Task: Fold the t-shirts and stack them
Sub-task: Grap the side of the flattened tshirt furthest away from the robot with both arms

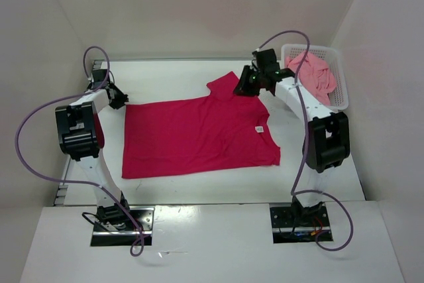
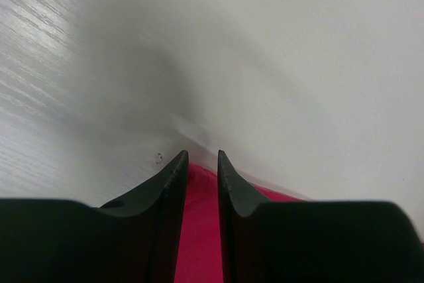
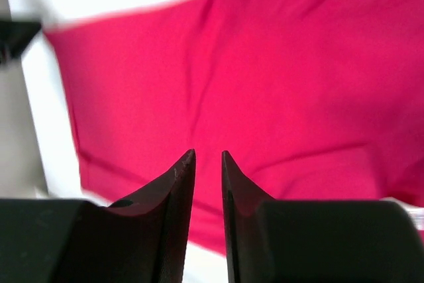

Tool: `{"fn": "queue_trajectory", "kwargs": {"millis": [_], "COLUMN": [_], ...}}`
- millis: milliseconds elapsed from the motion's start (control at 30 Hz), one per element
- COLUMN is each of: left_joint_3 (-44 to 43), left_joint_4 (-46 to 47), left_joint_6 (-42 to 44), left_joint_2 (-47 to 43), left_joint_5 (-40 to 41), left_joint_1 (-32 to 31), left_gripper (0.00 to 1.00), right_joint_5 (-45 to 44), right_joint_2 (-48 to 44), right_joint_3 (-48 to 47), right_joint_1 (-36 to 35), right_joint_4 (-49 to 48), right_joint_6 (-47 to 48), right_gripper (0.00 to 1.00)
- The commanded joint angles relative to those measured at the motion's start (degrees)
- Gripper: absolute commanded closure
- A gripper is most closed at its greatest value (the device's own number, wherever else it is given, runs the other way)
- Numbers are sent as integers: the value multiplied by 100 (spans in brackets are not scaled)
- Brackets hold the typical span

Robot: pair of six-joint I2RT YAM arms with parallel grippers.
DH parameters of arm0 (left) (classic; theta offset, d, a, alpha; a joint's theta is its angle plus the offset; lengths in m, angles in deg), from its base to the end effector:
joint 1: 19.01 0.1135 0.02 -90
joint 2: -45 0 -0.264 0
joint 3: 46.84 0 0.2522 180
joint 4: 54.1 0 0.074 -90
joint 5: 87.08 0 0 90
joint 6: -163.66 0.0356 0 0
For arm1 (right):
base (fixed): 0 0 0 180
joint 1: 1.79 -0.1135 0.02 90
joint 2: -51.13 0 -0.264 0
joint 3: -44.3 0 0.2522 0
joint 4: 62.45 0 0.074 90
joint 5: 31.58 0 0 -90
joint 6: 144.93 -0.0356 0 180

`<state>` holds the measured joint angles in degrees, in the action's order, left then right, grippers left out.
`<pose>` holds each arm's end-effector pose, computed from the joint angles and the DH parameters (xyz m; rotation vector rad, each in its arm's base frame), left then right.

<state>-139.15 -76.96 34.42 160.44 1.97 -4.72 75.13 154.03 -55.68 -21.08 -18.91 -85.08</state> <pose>0.4280 0.1084 0.1740 -1.0670 2.1333 -0.2275 0.3791 0.1435 0.2796 0.0894 2.4701 0.7413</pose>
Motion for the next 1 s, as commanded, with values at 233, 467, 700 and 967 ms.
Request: {"fn": "queue_trajectory", "kwargs": {"millis": [233, 467, 700, 967], "left_joint_3": [14, 181, 181, 76], "left_joint_4": [102, 102, 163, 163], "left_joint_6": [75, 128, 128, 75], "left_joint_2": [181, 181, 181, 120], "left_joint_5": [-125, -177, -230, -230], "left_joint_1": [-13, -13, -13, -13], "left_gripper": [72, 74, 87, 99], "right_joint_5": [-695, -994, -1416, -1732], "right_joint_2": [1416, 2761, 3967, 5461], "right_joint_3": [-1905, -3506, -5236, -7200], "right_joint_1": [435, 549, 549, 602], "right_joint_4": [37, 344, 1046, 1444], "right_joint_6": [335, 335, 510, 695], "right_gripper": [61, 49, 30, 41]}}
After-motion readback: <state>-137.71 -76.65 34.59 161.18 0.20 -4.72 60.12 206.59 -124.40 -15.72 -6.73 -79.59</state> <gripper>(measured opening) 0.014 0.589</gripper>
